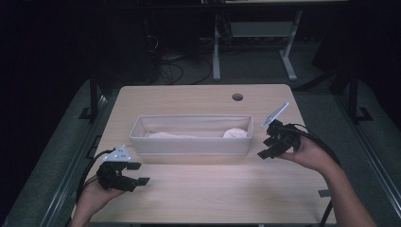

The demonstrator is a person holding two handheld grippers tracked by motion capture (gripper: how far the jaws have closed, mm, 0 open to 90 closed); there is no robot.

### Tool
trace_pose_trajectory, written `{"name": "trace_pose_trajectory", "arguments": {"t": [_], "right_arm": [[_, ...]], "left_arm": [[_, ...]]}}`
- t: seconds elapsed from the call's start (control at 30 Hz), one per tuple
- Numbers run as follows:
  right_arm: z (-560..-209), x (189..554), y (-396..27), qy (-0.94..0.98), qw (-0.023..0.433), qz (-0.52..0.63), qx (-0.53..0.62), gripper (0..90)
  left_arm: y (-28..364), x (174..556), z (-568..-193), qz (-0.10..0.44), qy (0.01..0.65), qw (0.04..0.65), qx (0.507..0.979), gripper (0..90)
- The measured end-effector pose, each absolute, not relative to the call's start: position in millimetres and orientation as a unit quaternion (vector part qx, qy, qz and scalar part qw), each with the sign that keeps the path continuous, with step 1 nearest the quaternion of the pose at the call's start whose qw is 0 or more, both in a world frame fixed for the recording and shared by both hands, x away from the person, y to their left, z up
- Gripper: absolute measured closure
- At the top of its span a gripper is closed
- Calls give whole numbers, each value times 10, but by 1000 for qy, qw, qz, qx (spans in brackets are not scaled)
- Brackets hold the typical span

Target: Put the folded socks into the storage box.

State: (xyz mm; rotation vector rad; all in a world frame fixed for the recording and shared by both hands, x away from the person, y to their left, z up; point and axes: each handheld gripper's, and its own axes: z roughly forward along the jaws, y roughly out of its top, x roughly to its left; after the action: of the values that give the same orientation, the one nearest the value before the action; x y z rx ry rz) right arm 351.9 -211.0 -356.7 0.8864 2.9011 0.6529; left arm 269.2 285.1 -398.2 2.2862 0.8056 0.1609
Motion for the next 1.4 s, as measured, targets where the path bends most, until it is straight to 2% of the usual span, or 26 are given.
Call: {"name": "trace_pose_trajectory", "arguments": {"t": [1.4], "right_arm": [[-4099, 3207, -2433, 919, -11, 225, 324, 415]], "left_arm": [[2856, 2690, -4013, 61, 315, 341, 884, 319]]}}
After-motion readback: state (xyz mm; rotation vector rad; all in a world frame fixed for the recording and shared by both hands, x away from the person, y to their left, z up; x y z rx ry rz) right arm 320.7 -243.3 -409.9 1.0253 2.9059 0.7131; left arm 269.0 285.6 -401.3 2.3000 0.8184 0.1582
